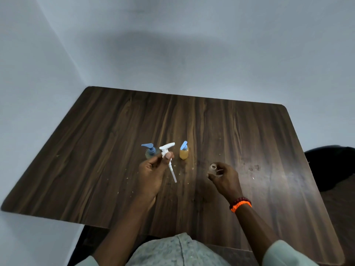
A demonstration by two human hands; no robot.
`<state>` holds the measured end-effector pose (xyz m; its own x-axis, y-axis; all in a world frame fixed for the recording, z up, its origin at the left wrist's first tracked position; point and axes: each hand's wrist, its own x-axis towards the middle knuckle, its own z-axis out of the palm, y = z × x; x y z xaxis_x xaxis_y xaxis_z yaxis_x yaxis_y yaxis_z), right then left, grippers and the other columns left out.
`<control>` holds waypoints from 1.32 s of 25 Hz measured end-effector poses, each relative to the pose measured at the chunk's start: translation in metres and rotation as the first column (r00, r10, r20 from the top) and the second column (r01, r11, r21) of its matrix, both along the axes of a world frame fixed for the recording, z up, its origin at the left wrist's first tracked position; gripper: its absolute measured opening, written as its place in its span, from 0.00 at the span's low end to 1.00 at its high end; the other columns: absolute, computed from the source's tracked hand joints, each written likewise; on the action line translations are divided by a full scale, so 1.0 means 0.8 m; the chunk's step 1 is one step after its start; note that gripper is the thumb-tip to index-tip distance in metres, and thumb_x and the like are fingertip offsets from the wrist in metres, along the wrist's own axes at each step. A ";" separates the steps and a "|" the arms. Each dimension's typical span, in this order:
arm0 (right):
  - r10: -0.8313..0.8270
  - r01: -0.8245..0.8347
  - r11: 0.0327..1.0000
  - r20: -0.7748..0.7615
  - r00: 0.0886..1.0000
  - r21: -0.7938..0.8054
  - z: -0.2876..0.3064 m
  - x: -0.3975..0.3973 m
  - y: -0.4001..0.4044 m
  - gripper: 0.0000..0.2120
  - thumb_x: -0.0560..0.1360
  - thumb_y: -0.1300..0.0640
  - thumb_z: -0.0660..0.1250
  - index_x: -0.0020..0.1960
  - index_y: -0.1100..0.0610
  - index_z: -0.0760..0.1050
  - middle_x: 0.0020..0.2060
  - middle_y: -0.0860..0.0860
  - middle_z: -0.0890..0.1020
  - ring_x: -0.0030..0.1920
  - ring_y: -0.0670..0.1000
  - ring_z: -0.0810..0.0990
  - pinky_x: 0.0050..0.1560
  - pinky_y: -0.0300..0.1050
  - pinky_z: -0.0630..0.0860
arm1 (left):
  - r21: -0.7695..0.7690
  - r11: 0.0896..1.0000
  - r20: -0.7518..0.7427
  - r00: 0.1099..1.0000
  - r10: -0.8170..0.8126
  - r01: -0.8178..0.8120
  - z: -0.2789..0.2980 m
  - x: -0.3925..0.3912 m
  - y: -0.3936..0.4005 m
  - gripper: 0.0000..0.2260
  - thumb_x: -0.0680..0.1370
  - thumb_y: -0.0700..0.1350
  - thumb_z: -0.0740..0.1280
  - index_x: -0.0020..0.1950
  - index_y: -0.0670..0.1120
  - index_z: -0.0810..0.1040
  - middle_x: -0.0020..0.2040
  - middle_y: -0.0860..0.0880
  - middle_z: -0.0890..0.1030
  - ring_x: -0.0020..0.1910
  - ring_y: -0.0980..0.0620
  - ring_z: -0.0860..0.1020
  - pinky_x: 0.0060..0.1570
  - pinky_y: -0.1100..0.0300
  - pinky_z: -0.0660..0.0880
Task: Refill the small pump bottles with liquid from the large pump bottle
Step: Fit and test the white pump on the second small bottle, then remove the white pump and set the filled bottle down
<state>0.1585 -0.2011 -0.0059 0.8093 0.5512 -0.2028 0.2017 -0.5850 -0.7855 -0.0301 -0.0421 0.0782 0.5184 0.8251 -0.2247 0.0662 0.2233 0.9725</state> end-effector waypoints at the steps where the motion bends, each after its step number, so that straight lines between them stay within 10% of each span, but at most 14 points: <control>1: -0.005 0.006 1.000 0.005 1.000 -0.019 -0.006 0.003 0.004 0.19 0.72 0.60 0.78 0.61 0.58 0.81 0.54 0.54 0.83 0.52 0.53 0.81 0.51 0.48 0.82 | -0.020 1.000 -0.073 0.997 -0.006 0.005 -0.014 0.000 -0.003 0.07 0.77 0.51 0.74 0.50 0.49 0.89 0.43 0.51 0.90 0.46 0.52 0.86 0.52 0.58 0.81; 8: -0.017 0.021 0.998 0.067 0.998 -0.060 -0.012 0.003 -0.002 0.19 0.70 0.61 0.79 0.60 0.58 0.82 0.53 0.53 0.84 0.50 0.50 0.81 0.46 0.35 0.74 | 0.023 0.978 -0.474 0.864 -0.173 0.208 -0.112 0.061 -0.040 0.12 0.75 0.48 0.78 0.51 0.42 0.81 0.37 0.49 0.80 0.40 0.49 0.79 0.39 0.59 0.74; 12: -0.035 0.042 0.997 0.094 0.995 -0.070 -0.004 -0.001 -0.015 0.20 0.70 0.60 0.80 0.60 0.56 0.82 0.49 0.47 0.82 0.49 0.47 0.81 0.44 0.30 0.73 | 0.021 0.982 -0.450 0.879 -0.159 0.189 -0.143 0.106 -0.057 0.10 0.78 0.39 0.75 0.52 0.39 0.76 0.48 0.32 0.82 0.50 0.35 0.81 0.53 0.49 0.76; 16: -0.031 0.040 0.996 0.095 0.995 -0.085 0.000 -0.004 -0.017 0.18 0.69 0.59 0.81 0.58 0.56 0.81 0.50 0.49 0.85 0.49 0.48 0.82 0.47 0.36 0.77 | 0.067 0.985 -0.478 0.872 -0.105 0.156 -0.166 0.120 -0.061 0.14 0.77 0.42 0.76 0.40 0.46 0.71 0.43 0.44 0.79 0.46 0.46 0.77 0.45 0.58 0.69; 22: -0.025 0.032 0.996 0.076 0.997 -0.085 0.007 -0.008 -0.012 0.18 0.69 0.58 0.81 0.57 0.55 0.81 0.49 0.49 0.85 0.49 0.48 0.83 0.48 0.39 0.79 | 0.061 0.985 -0.489 0.865 -0.110 0.160 -0.161 0.111 -0.049 0.08 0.80 0.42 0.73 0.44 0.41 0.77 0.48 0.37 0.84 0.51 0.38 0.82 0.51 0.49 0.77; 25: -0.032 0.033 0.999 0.029 0.999 -0.034 0.022 -0.020 -0.003 0.18 0.70 0.58 0.80 0.58 0.56 0.82 0.48 0.48 0.86 0.48 0.47 0.84 0.48 0.38 0.80 | 0.032 0.982 -0.381 0.910 -0.161 0.187 -0.140 0.079 -0.023 0.04 0.80 0.38 0.71 0.54 0.41 0.82 0.51 0.44 0.86 0.54 0.43 0.84 0.56 0.51 0.82; 28: 0.030 -0.028 0.998 -0.042 0.999 0.049 0.041 -0.058 0.024 0.16 0.70 0.59 0.81 0.55 0.55 0.82 0.45 0.48 0.86 0.45 0.43 0.85 0.46 0.37 0.82 | 0.008 0.883 -0.271 0.851 -0.449 0.469 -0.113 0.018 0.005 0.25 0.74 0.37 0.77 0.69 0.51 0.78 0.61 0.56 0.83 0.61 0.55 0.83 0.59 0.62 0.81; 33: 0.225 -0.202 0.956 -0.089 0.970 0.212 0.053 -0.130 0.090 0.14 0.70 0.60 0.80 0.54 0.57 0.82 0.43 0.51 0.87 0.43 0.46 0.87 0.45 0.42 0.84 | 0.077 0.831 -0.202 0.824 -0.528 0.551 -0.093 -0.055 0.035 0.27 0.79 0.48 0.71 0.78 0.55 0.70 0.73 0.55 0.78 0.71 0.56 0.78 0.70 0.52 0.77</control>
